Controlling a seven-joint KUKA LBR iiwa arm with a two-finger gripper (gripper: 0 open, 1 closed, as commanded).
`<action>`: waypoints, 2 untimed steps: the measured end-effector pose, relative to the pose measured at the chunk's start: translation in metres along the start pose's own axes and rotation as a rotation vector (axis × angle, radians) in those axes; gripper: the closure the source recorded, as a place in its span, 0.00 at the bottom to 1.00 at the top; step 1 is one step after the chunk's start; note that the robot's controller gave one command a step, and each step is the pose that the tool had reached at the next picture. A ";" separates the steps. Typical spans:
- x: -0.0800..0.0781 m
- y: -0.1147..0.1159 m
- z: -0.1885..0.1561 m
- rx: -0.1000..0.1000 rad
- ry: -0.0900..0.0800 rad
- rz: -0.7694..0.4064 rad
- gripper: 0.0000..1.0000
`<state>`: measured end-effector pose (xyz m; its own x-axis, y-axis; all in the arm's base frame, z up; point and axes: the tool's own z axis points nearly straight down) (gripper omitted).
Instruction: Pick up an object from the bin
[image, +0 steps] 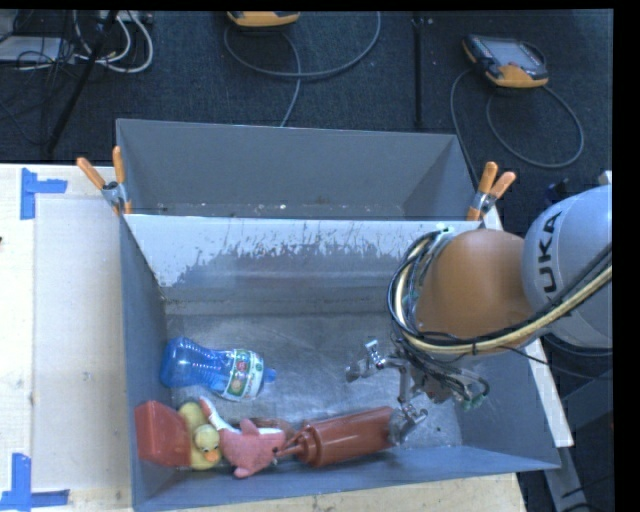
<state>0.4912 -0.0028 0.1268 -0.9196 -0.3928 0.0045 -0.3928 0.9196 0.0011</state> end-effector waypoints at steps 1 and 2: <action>0.005 0.027 -0.024 -0.001 -0.002 0.001 0.00; 0.007 0.026 0.034 0.002 -0.009 0.003 0.00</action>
Offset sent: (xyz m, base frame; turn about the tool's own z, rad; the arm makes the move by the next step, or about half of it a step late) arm -0.0185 0.0195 -0.0568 0.0045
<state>0.4748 0.0185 0.0929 -0.9209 -0.3899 -0.0044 -0.3899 0.9209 -0.0010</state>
